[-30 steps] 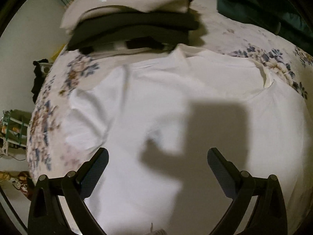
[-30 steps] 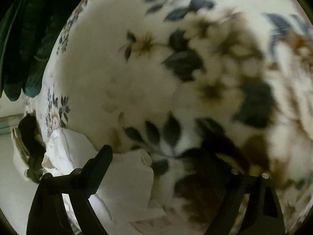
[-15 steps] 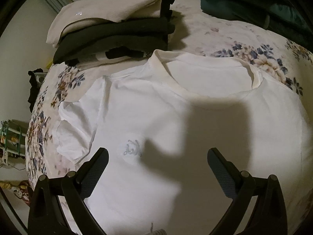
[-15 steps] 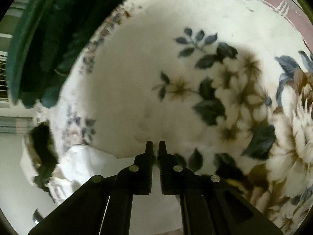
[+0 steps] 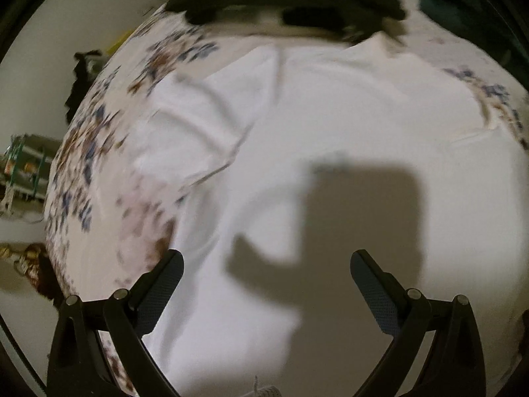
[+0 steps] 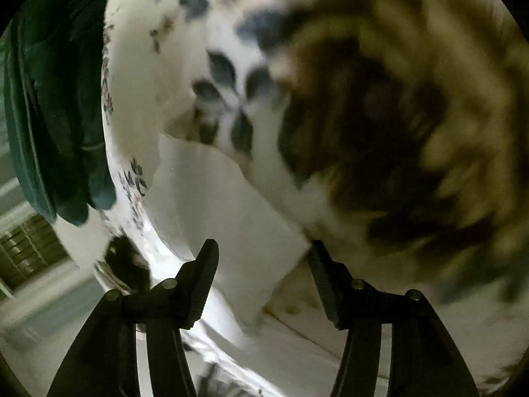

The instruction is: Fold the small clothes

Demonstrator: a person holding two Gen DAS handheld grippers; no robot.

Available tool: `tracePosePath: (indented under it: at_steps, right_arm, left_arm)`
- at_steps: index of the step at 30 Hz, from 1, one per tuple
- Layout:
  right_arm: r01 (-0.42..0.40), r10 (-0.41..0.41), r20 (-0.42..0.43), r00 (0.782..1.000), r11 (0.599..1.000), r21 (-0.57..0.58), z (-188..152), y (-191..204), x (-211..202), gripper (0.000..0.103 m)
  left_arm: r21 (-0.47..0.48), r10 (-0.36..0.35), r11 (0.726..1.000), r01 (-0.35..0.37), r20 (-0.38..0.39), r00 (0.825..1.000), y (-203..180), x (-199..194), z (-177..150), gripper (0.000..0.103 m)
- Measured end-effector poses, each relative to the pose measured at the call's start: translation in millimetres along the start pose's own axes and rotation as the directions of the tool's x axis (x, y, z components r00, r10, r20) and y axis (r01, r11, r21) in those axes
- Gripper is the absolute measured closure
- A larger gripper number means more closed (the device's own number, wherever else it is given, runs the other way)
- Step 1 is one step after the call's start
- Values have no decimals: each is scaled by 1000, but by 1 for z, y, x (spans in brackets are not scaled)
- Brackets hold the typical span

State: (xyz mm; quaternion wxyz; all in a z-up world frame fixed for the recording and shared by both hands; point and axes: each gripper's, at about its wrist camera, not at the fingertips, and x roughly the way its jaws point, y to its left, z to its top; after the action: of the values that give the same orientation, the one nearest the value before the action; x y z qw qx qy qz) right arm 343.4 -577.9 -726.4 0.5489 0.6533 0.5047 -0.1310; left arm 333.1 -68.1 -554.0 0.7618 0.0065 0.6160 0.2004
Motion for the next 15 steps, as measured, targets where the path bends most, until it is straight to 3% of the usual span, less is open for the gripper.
tracePosePath:
  at_steps: [2,3,4,6,8,10,11,12,14,15]
  right_arm:
    - [-1,4,79,997,1000,-30,-10,10,1,55]
    - [15,-4,120,993,996,-83,-18,23,-2,87]
    - [56,-37,142,989,990,-132,-25,36,-2,96]
    - [142,-82,215,973,950,-278,-50,75,-2,99]
    - [226,-122,253,960,868,-441,-80,117,7,99]
    - [327,-182,285,941,698,-637,-131,162,34,99]
    - [383,-224,311,924,560,-734,-167,184,57,99]
    - [409,-243,331,912,467,-784,-190,196,73,99]
    - [440,-294,372,881,213,-873,-252,208,119,99]
    - [445,-329,403,854,61,-894,-288,203,145,99]
  left_arm:
    - [-20,16,1000,-16,-13,1000,16,4,-4,0]
    - [-33,23,999,-24,-16,1000,27,6,-6,0]
    - [-43,26,999,-26,-17,1000,36,7,-7,0]
    - [-58,27,998,-28,-20,999,49,6,-9,0]
    - [-89,25,996,-26,-19,1000,71,5,-11,0]
    - [-115,24,993,-25,-16,1000,91,3,-15,0]
    - [-120,23,992,-24,-12,1000,96,2,-17,0]
    - [-130,24,991,-25,-11,1000,106,2,-18,0]
    - [-149,33,988,-33,-8,999,128,3,-22,0]
    - [-157,38,987,-39,-4,999,140,4,-24,0]
